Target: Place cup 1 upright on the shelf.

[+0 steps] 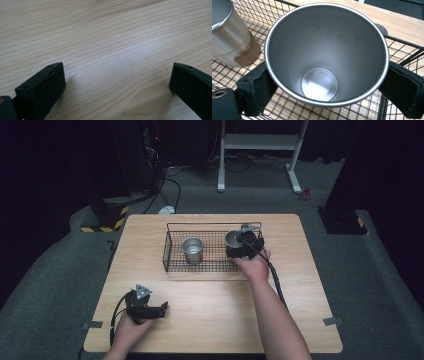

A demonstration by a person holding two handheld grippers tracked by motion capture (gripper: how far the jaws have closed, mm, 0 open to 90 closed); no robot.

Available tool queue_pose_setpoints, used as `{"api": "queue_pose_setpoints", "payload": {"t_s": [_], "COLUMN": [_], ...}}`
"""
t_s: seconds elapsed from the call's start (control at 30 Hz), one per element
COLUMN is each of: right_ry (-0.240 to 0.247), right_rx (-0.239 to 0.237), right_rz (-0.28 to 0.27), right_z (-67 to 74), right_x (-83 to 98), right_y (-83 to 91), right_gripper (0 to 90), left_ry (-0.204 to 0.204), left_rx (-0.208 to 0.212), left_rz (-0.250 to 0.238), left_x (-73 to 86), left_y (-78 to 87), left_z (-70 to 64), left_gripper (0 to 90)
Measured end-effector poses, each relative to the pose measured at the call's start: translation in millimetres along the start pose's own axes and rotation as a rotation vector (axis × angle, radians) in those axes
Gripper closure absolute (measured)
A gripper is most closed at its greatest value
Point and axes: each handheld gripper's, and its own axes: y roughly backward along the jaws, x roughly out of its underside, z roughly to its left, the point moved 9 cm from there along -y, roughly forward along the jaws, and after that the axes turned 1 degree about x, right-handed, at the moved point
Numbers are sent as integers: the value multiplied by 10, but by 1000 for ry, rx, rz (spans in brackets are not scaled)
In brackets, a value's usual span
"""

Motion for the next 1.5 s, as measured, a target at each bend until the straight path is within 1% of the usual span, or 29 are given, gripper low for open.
{"api": "queue_pose_setpoints", "payload": {"t_s": [0.1,0.17,0.2,0.23,0.47,0.57,0.67,0.87,1.1,1.3,1.5], "right_ry": [6,-5,-5,-10,-21,-23,-13,-20,-24,-33,-29], "right_rx": [-1,-5,-5,-6,-15,-22,-25,-32,-28,-29,-33], "right_rz": [4,-13,-13,-6,-16,-19,-27,-39,-52,-71,-88], "right_z": [-6,-10,-10,-24,-51,-59,-59,-43,-79,-114,-133], "right_x": [21,44,44,86,131,135,126,129,198,227,263], "right_y": [4,20,20,23,76,117,167,238,288,373,455], "right_gripper": [59,59,59,60,59,60,60,60,60,60,60], "left_ry": [0,0,0,0,2,1,2,2,1,1,3], "left_rx": [0,0,0,1,2,2,2,2,2,2,1], "left_rz": [0,-1,-1,0,1,0,0,0,0,1,0], "left_x": [0,-1,-1,0,-1,-2,-2,-1,-2,-1,-1], "left_y": [0,-1,-1,0,-2,-2,-2,-2,-2,-2,-1], "left_z": [0,0,0,0,-4,-4,-4,-4,-4,-3,-5], "left_gripper": [6,5,5,5,5,5,5,5,5,5,5]}}
